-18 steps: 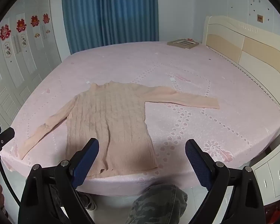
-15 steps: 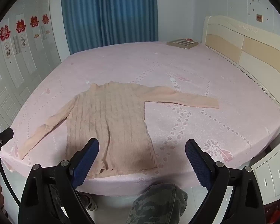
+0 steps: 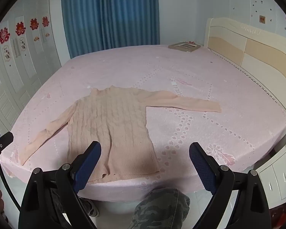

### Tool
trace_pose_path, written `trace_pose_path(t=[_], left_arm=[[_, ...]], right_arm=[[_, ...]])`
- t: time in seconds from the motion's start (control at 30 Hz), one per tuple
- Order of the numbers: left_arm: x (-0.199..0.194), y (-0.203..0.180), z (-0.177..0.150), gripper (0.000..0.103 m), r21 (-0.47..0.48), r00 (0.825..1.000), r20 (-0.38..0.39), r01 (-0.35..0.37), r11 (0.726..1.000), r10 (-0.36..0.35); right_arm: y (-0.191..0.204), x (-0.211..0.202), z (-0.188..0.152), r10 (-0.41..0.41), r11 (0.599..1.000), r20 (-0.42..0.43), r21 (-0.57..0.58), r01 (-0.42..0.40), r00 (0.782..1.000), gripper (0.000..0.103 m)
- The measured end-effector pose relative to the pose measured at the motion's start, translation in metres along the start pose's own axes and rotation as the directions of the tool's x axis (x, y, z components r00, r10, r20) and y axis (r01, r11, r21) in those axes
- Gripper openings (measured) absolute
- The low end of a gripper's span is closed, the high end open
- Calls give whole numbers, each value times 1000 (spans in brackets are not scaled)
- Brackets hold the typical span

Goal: Fold small clothes

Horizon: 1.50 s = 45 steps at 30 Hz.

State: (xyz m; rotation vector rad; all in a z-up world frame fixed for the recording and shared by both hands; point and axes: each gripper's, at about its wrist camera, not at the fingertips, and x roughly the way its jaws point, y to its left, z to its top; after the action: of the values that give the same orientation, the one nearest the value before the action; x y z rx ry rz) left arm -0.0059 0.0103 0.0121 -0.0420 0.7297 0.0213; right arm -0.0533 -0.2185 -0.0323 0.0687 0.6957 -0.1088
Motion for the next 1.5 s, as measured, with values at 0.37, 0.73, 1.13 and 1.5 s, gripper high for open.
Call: trace_pose_path(t=[0.37,0.73,1.13,1.5], left_arm=[[1,-2,-2,103,-4,1000,-3,7,1000,-7],[1,2,-3,103,-13,1000,-4,7,1000,-7],[-3,12,-6,103,-37,1000,4,21,999,-21],[-4,18,-6,103,-47,999,2,35,998,-35]], right_arm=[[0,-4,1,9,1000,1,4,-9,1000,92],[-1,-7,3,19,1000,9,18,-19,1000,92],[2,-11,6,22,1000,11,19,-22,1000,92],[8,-9,8,20,1000,4,17,-20,1000,92]])
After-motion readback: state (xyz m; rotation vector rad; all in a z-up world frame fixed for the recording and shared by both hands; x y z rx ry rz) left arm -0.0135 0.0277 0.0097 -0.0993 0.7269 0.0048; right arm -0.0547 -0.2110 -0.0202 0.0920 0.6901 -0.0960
